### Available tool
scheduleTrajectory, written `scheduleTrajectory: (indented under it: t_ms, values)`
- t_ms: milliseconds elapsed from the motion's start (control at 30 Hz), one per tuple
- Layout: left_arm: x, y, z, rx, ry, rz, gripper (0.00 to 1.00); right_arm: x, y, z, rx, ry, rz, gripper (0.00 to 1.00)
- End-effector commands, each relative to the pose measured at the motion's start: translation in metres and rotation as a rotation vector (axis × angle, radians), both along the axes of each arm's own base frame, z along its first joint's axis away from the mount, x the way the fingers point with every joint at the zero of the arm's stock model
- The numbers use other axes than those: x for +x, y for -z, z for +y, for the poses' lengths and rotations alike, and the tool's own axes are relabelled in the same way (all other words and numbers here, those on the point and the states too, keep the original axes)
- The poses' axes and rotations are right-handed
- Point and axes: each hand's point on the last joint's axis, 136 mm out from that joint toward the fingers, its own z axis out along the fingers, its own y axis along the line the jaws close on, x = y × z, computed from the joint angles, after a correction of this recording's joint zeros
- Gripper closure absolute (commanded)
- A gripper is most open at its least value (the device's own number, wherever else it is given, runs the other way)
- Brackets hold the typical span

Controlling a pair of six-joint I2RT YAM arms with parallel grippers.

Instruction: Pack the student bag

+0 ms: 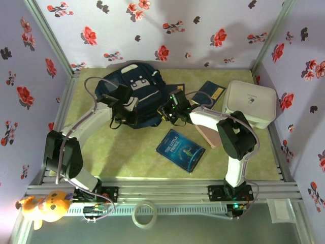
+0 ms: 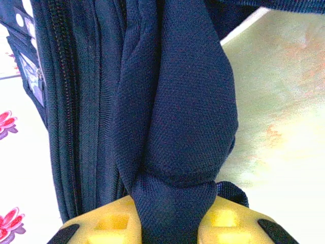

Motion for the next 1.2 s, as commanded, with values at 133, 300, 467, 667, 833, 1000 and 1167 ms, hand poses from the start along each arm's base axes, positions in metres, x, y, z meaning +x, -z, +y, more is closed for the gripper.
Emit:
scheduleTrajectory:
  t_ms: [133,300,467,667,833,1000,1167]
  values:
    - [0.004,0.014,0.066,0.213,-0.09,-0.031,1.0,0.024,-0.035,-0.028,-0.069,0.09,-0.134,0.83]
    - [0.027,0.018,0.088,0.232,-0.171,-0.048,1.0,0.027,-0.038,-0.029,-0.061,0.09,-0.143,0.84]
    - [0.061,0.025,0.121,0.256,-0.285,-0.062,1.0,0.033,-0.045,-0.023,-0.047,0.066,-0.168,0.83]
    - [0.096,0.031,0.153,0.269,-0.389,-0.058,1.0,0.04,-0.053,-0.002,-0.025,-0.005,-0.199,0.82]
    - [0.107,0.04,0.183,0.286,-0.482,-0.028,1.0,0.04,-0.056,0.029,0.017,-0.07,-0.211,0.81]
    - [0.111,0.04,0.21,0.294,-0.569,-0.025,0.99,0.04,-0.057,0.075,0.081,-0.138,-0.21,0.8]
    - [0.1,0.025,0.231,0.316,-0.671,-0.04,0.72,0.036,-0.049,0.117,0.135,-0.208,-0.181,0.73]
